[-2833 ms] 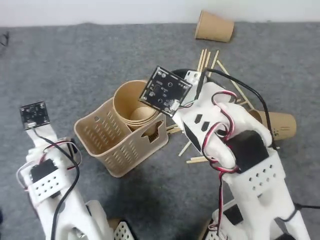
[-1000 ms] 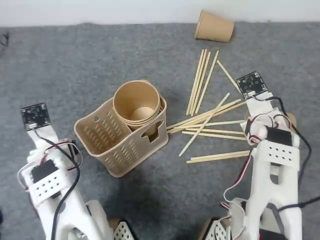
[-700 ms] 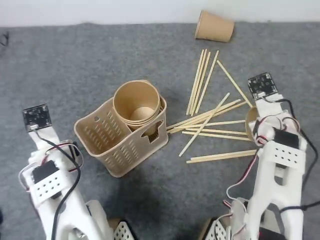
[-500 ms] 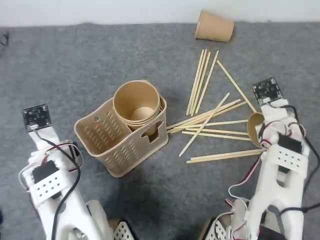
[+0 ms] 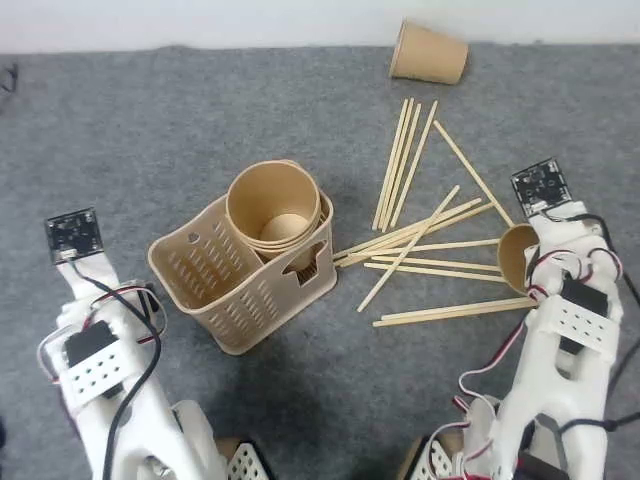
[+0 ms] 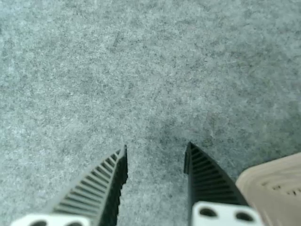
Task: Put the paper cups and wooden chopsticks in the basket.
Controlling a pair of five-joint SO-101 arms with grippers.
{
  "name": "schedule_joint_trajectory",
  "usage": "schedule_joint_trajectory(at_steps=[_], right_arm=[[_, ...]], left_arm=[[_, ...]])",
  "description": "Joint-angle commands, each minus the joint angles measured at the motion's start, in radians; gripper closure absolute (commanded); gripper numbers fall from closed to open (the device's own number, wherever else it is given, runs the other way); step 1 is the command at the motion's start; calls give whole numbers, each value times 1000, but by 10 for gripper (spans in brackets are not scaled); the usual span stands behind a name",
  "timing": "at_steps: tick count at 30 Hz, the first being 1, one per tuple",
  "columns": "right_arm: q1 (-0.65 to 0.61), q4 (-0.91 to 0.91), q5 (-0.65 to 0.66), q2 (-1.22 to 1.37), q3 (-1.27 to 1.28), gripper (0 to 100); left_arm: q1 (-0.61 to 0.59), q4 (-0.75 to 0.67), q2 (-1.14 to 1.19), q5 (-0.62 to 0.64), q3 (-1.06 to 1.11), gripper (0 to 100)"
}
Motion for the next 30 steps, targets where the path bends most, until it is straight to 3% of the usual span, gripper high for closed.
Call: schedule_joint_trajectory(at_steps=[1, 10, 20, 30], right_arm=[[1, 76, 9, -8, -84, 991], [-58, 702, -173, 4, -695, 991], [-348, 1259, -387, 122, -1338, 991], [-710, 1323, -568, 231, -1717, 991]], left_arm=[[3, -20, -12, -6, -5, 812], [3, -20, -12, -6, -5, 812], [3, -20, -12, -6, -4, 812], [5, -18, -12, -6, -2, 812]])
